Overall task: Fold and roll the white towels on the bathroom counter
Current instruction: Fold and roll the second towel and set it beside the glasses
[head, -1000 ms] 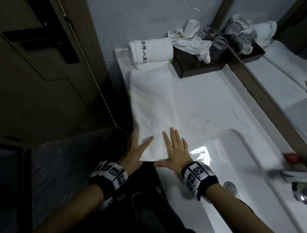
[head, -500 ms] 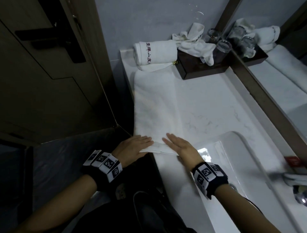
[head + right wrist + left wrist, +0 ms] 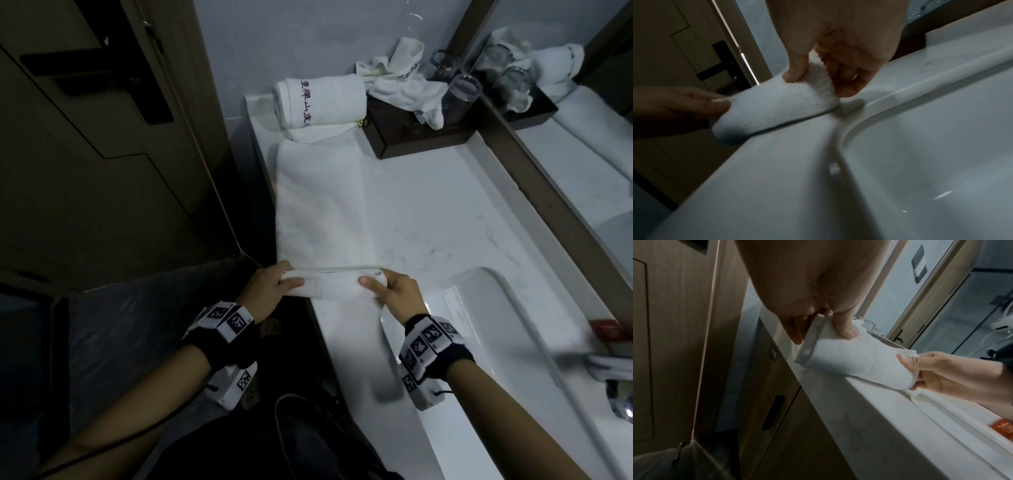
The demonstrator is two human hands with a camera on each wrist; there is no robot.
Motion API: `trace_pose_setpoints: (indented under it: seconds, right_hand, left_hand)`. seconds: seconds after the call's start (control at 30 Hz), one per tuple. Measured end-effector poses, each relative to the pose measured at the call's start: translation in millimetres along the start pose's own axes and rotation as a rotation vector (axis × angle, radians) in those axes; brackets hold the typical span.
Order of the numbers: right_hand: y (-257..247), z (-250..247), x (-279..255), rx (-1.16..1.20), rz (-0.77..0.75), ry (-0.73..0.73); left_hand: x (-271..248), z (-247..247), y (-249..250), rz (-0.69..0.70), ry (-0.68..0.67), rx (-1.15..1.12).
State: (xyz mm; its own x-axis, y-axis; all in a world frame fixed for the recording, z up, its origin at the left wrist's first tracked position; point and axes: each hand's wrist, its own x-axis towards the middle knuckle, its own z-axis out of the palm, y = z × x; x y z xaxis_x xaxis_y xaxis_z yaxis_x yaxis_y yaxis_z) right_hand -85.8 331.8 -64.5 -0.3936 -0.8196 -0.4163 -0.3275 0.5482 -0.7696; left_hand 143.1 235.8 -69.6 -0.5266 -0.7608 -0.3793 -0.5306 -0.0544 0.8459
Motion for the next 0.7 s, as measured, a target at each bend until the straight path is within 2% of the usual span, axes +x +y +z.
trace_pose_setpoints:
  seconds: [0.1, 0.2, 0.27, 0.37, 0.43, 0.5, 0.6, 0.63, 0.7]
  right_hand:
    - [-2.0, 5.4, 13.8, -0.046, 0.08, 0.042]
    - [-5.4, 11.6, 28.0, -0.198, 0.129, 0.063]
    - [-9.8, 14.5, 34.7, -0.284, 0.163, 0.08]
    - [-14.5, 17.1, 36.7, -0.307, 0.2, 0.121]
    - [-16.0, 19.5, 30.1, -0.314, 0.182, 0.198]
    - [-15.4, 24.0, 19.9, -0.4, 0.035, 0.309]
    - [-12.0, 30.0, 6.3, -0.538, -0.332, 0.422]
    - [-10.7, 28.9, 3.8, -0.557, -0.445, 0.387]
    - [-6.2, 24.8, -0.8, -0.634, -0.626, 0.207]
  left_hand:
    - [8.8, 3.1, 2.1, 0.006, 0.12, 0.179]
    - [14.7, 11.0, 6.9, 0.164, 0.266, 0.358]
    - [13.7, 15.8, 10.1, 0.27, 0.21, 0.425]
    - [3.0, 19.9, 6.5, 0.614, 0.032, 0.691]
    - [-1.6, 17.0, 1.9, 0.649, 0.031, 0.782]
    - [-1.6, 15.3, -2.3, 0.633, 0.008, 0.805]
    - [-0.4, 16.2, -8.8, 0.606, -0.021, 0.915]
    - [1.1, 17.3, -10.4, 0.594, -0.023, 0.938]
    - [3.9, 19.9, -9.5, 0.588, -0.012, 0.945]
